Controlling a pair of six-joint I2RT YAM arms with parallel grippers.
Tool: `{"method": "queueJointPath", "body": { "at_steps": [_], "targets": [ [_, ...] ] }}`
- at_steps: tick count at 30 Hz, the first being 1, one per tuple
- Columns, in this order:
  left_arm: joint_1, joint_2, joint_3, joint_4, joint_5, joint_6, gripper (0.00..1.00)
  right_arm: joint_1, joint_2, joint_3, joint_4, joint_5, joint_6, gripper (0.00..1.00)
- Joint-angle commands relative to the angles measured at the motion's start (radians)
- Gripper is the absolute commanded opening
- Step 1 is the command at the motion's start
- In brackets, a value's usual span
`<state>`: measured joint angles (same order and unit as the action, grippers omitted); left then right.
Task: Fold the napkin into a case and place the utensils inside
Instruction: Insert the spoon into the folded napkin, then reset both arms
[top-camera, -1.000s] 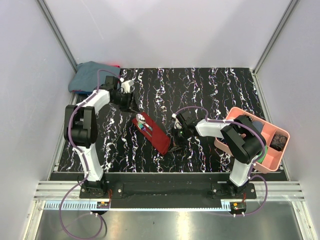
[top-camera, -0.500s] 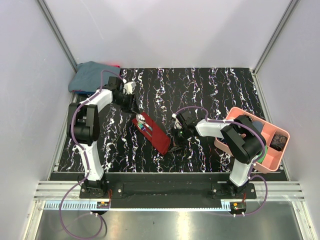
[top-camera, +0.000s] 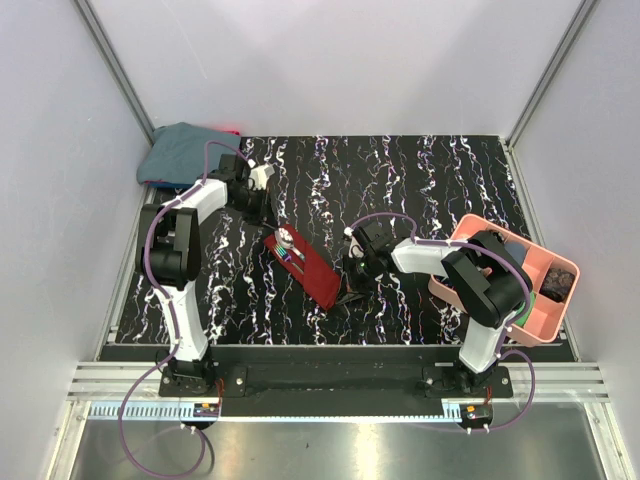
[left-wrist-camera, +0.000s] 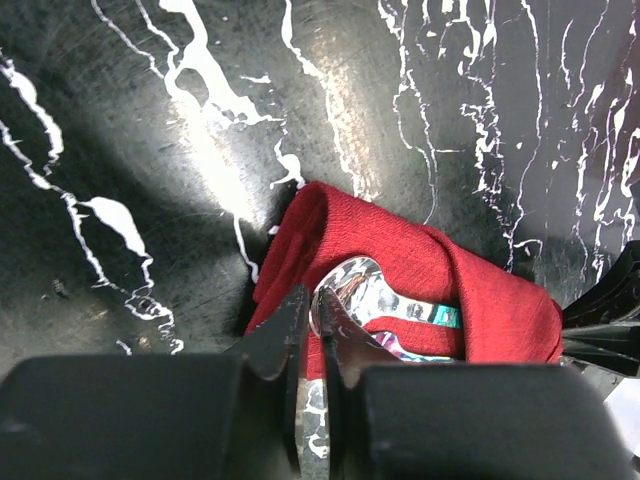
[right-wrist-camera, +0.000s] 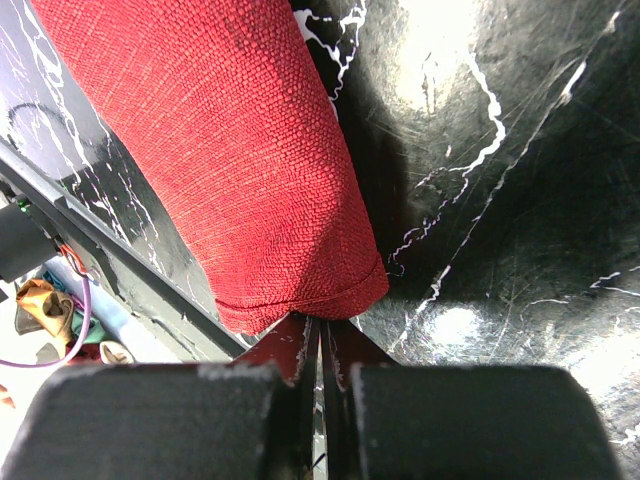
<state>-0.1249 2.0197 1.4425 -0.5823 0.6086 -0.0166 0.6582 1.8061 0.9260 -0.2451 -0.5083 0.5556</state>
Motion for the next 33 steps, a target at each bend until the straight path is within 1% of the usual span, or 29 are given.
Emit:
{"method": "queueJointPath", "body": {
  "at_steps": [1, 2, 13, 14, 15, 17, 18, 19, 21, 22, 24, 25, 26, 27, 28, 29, 30, 31, 32, 33],
  "targets": [
    [-0.018, -0.007, -0.007, 0.033, 0.013, 0.01, 0.04, 0.012, -0.005, -0.023, -0.013, 0.08, -0.017, 0.0],
    [-0.019, -0.01, -0.01, 0.032, 0.016, 0.01, 0.0, 0.012, -0.004, -0.023, -0.011, 0.08, -0.016, 0.0],
    [-0.061, -0.045, -0.079, 0.055, 0.034, -0.016, 0.0, 0.012, -0.011, -0.026, -0.006, 0.083, -0.011, 0.0],
    [-0.061, -0.047, -0.079, 0.055, 0.034, -0.02, 0.03, 0.012, -0.013, -0.026, -0.006, 0.086, -0.011, 0.0],
    [-0.061, -0.053, -0.073, 0.056, 0.028, -0.026, 0.1, 0.012, -0.017, -0.026, -0.008, 0.085, -0.011, 0.0],
    [-0.059, -0.085, -0.068, 0.058, 0.02, -0.045, 0.19, 0.012, -0.034, -0.029, -0.013, 0.093, -0.01, 0.0],
    [-0.058, -0.099, -0.062, 0.056, 0.005, -0.052, 0.27, 0.011, -0.043, -0.029, -0.019, 0.097, -0.008, 0.0],
    [-0.052, -0.136, -0.06, 0.059, 0.0, -0.066, 0.39, 0.011, -0.065, -0.029, -0.026, 0.102, -0.011, 0.0],
    [-0.045, -0.176, -0.053, 0.053, -0.024, -0.078, 0.48, 0.011, -0.088, -0.019, -0.062, 0.129, -0.019, 0.0],
    [-0.039, -0.214, -0.048, 0.049, -0.03, -0.088, 0.56, 0.012, -0.112, -0.018, -0.074, 0.139, -0.025, 0.02],
    [-0.039, -0.254, -0.03, 0.026, -0.039, -0.097, 0.63, 0.012, -0.137, -0.016, -0.109, 0.157, -0.031, 0.06],
    [-0.039, -0.292, -0.025, 0.021, -0.04, -0.1, 0.71, 0.012, -0.164, -0.016, -0.126, 0.163, -0.042, 0.08],
    [-0.041, -0.317, -0.027, 0.019, -0.038, -0.105, 0.78, 0.011, -0.18, -0.019, -0.158, 0.181, -0.045, 0.14],
    [-0.047, -0.338, -0.03, 0.012, -0.038, -0.109, 0.86, 0.012, -0.198, -0.024, -0.175, 0.192, -0.049, 0.17],
    [-0.051, -0.389, -0.036, 0.012, -0.04, -0.112, 0.99, 0.012, -0.238, -0.029, -0.213, 0.218, -0.059, 0.22],
    [-0.061, -0.416, -0.054, 0.012, -0.043, -0.111, 0.99, 0.012, -0.261, -0.036, -0.238, 0.24, -0.068, 0.33],
    [-0.097, -0.449, -0.066, 0.012, -0.087, -0.111, 0.99, 0.011, -0.284, -0.039, -0.262, 0.263, -0.074, 0.4],
    [-0.128, -0.517, -0.082, 0.018, -0.125, -0.109, 0.99, 0.012, -0.341, -0.042, -0.304, 0.318, -0.089, 0.49],
    [-0.165, -0.557, -0.124, 0.027, -0.173, -0.111, 0.99, 0.012, -0.37, -0.052, -0.318, 0.347, -0.097, 0.65],
    [-0.252, -0.6, -0.157, 0.071, -0.276, -0.117, 0.99, 0.011, -0.402, -0.056, -0.327, 0.378, -0.1, 0.96]
  ]
}}
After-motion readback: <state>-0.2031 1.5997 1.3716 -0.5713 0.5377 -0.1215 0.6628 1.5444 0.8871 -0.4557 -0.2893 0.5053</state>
